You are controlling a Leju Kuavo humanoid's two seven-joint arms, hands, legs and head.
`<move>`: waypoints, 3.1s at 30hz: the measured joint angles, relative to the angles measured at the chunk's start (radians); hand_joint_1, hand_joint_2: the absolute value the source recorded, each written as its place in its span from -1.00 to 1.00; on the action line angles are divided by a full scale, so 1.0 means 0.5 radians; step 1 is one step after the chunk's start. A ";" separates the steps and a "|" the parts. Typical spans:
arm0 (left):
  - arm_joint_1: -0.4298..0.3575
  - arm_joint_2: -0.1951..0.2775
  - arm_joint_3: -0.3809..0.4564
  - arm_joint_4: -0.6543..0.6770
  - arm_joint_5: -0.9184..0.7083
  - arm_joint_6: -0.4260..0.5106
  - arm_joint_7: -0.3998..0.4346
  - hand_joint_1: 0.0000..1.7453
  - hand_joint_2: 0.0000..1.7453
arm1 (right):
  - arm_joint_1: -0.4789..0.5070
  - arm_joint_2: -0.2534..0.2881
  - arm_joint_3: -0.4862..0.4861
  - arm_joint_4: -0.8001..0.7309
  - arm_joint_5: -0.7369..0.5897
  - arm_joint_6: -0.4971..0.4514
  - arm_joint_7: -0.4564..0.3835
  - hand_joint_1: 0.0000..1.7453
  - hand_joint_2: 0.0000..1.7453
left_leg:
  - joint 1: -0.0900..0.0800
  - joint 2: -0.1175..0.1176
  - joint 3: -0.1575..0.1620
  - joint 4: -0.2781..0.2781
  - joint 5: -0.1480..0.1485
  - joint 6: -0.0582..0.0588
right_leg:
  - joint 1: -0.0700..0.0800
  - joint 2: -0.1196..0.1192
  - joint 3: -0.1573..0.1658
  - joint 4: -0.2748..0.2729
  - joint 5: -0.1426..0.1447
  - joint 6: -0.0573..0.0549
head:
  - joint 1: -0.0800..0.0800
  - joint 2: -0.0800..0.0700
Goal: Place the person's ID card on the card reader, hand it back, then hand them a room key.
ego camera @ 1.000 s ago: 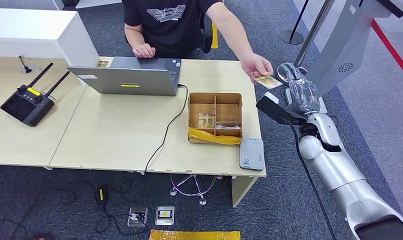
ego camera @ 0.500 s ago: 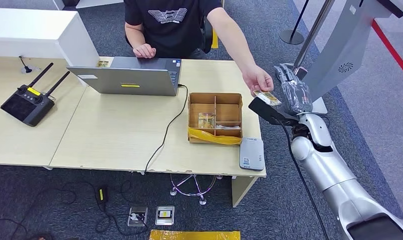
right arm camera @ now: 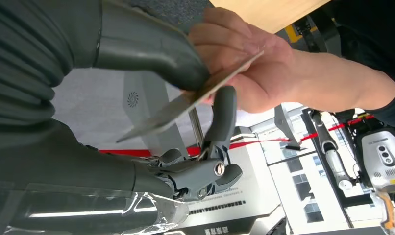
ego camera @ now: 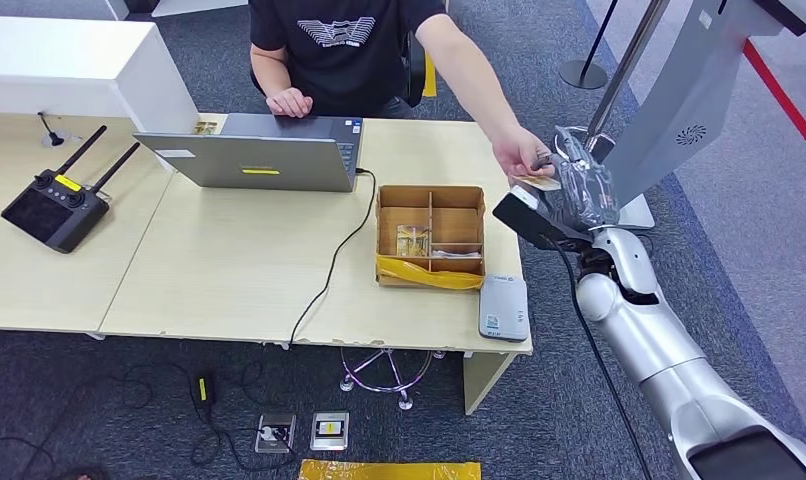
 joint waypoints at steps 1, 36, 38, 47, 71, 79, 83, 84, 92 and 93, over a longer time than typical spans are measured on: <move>0.000 0.000 0.000 0.000 0.002 0.000 0.000 -1.00 -1.00 | 0.000 0.001 0.000 0.000 0.000 -0.002 -0.002 1.00 1.00 | 0.000 0.000 0.000 0.000 0.000 0.000 | 0.000 0.000 0.000 0.000 0.000 0.000 | 0.000 0.000; 0.008 0.006 0.000 0.000 0.033 0.018 0.030 -1.00 -1.00 | 0.219 -0.064 -0.007 -0.141 -0.036 0.034 0.074 1.00 1.00 | 0.000 0.001 0.001 0.000 -0.001 -0.001 | 0.000 0.002 -0.001 -0.001 0.000 0.000 | 0.000 0.000; 0.009 0.009 0.000 0.000 0.045 0.018 0.037 -1.00 -1.00 | 0.290 -0.103 -0.010 -0.208 -0.045 0.055 0.098 1.00 1.00 | 0.000 0.002 0.001 0.000 -0.001 -0.001 | 0.000 0.002 -0.001 -0.001 0.000 0.000 | 0.000 0.000; 0.011 0.023 0.001 0.000 0.079 0.020 0.068 -1.00 -1.00 | 0.546 -0.249 -0.013 -0.454 -0.127 0.071 0.144 1.00 1.00 | 0.000 0.005 0.001 0.000 -0.002 -0.002 | 0.000 0.004 -0.001 -0.001 -0.001 -0.001 | 0.000 0.000; 0.008 0.023 0.001 -0.001 0.070 0.012 0.102 -1.00 -1.00 | 0.602 -0.228 0.134 -0.549 -0.230 0.170 0.194 1.00 1.00 | 0.001 0.005 0.001 0.000 -0.002 -0.002 | 0.001 0.007 -0.001 -0.001 -0.001 -0.001 | 0.000 0.000; 0.006 0.020 0.001 -0.002 0.069 0.031 0.103 -1.00 -1.00 | 0.551 -0.128 0.206 -0.340 -0.318 0.111 0.115 1.00 1.00 | 0.001 0.005 0.000 0.000 -0.002 -0.002 | 0.000 0.006 -0.001 -0.001 -0.001 -0.001 | 0.000 0.000; 0.006 0.016 0.001 -0.002 0.075 0.042 0.103 -1.00 -1.00 | 0.517 -0.070 0.232 -0.229 -0.342 0.112 0.108 1.00 1.00 | 0.001 0.005 0.001 0.000 -0.002 -0.002 | 0.000 0.006 -0.001 -0.001 -0.001 -0.001 | 0.000 0.000; 0.006 0.014 0.001 -0.002 0.075 0.043 0.103 -1.00 -1.00 | 0.511 -0.060 0.239 -0.207 -0.345 0.111 0.106 1.00 1.00 | 0.001 0.005 0.001 0.000 -0.002 -0.002 | 0.001 0.006 -0.001 -0.001 -0.001 -0.001 | 0.000 0.000; 0.006 0.008 0.001 -0.002 0.094 0.058 0.103 -1.00 -1.00 | 0.454 0.027 0.273 -0.036 -0.403 0.109 0.076 1.00 1.00 | 0.001 0.004 0.001 0.000 -0.002 -0.002 | 0.001 0.007 -0.001 -0.001 -0.001 -0.001 | 0.000 0.000; 0.006 0.008 0.001 -0.002 0.095 0.058 0.103 -1.00 -1.00 | 0.442 0.036 0.276 -0.010 -0.415 0.108 0.071 1.00 1.00 | 0.001 0.004 0.001 0.000 -0.002 -0.002 | 0.001 0.007 -0.001 -0.001 -0.001 -0.001 | 0.000 0.000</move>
